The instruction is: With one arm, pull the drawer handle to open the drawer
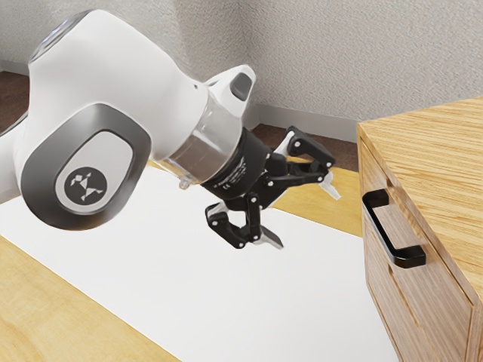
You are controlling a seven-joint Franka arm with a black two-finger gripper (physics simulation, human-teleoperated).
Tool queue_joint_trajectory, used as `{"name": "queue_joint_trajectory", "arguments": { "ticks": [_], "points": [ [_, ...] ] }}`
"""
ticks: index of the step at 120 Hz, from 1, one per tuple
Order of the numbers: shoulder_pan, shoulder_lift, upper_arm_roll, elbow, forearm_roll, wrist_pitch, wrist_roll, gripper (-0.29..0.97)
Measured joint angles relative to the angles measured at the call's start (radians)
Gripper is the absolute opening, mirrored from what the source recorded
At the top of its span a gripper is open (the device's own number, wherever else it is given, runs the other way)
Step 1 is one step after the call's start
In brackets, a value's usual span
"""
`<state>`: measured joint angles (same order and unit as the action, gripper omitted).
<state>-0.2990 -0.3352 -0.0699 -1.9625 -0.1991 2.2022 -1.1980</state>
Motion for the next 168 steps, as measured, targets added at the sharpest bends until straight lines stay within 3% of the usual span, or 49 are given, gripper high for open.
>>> {"name": "queue_joint_trajectory", "arguments": {
  "ticks": [21, 58, 168],
  "points": [
    [-0.083, -0.036, 0.074, -0.041, -0.016, 0.006, 0.017, 0.68],
    [-0.129, -0.003, 0.074, -0.009, -0.032, 0.002, 0.040, 0.68],
    [-0.122, 0.151, 0.072, 0.072, -0.050, 0.026, 0.064, 0.68]
  ]
}}
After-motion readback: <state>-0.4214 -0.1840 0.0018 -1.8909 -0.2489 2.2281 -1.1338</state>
